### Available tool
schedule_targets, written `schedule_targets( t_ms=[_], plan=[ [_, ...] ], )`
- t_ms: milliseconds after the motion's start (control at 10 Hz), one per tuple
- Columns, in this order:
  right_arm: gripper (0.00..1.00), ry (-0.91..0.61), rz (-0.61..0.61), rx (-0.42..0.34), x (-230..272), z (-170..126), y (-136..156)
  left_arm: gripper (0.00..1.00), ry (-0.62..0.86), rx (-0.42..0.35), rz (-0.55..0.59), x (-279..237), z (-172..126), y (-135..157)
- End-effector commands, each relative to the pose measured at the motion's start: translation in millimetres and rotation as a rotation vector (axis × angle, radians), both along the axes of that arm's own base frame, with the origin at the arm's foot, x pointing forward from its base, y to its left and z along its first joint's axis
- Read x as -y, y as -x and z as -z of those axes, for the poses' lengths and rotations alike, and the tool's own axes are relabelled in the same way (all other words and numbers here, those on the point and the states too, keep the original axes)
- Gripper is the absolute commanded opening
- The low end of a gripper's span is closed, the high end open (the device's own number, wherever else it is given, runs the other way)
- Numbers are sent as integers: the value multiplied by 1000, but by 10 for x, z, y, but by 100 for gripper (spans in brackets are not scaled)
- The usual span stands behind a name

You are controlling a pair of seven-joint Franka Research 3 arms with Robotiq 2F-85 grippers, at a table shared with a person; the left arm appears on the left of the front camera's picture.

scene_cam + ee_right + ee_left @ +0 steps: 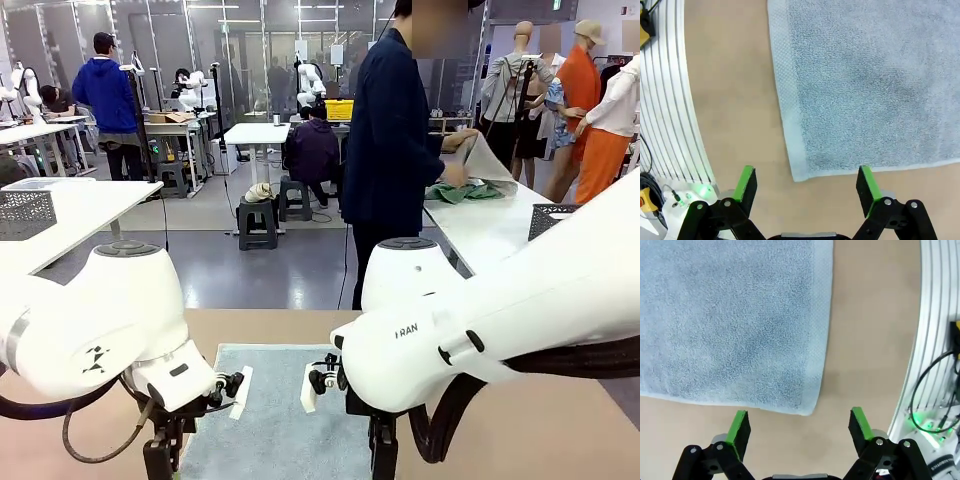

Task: Fold the towels and place them in the basket.
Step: When a person lays out a Towel with hook on the table, fold it in half twice.

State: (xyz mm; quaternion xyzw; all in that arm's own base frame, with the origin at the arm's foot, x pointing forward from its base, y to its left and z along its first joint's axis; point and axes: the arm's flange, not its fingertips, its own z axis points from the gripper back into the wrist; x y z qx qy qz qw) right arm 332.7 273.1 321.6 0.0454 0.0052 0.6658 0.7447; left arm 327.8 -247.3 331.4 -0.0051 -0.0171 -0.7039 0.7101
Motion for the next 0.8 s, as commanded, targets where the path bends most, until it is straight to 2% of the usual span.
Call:
schedule_targets(
  t_ms=[0, 300, 400, 500, 700],
  plan=[
    [100, 7, 39, 8, -10, 19, 26, 100, 25, -4, 16, -138, 110, 286],
    [100, -3, 48, -11, 24, 40, 86, 100, 26, -59, 41, -160, 147, 379],
    [100, -19, 49, -9, 31, 28, 101, 100, 15, -50, 26, -184, 143, 401],
    [100, 5, 18, -9, 18, 37, 32, 100, 9, -26, 19, 65, 20, 73],
    [100, 5, 18, -9, 18, 37, 32, 100, 9, -26, 19, 65, 20, 73]
  ],
)
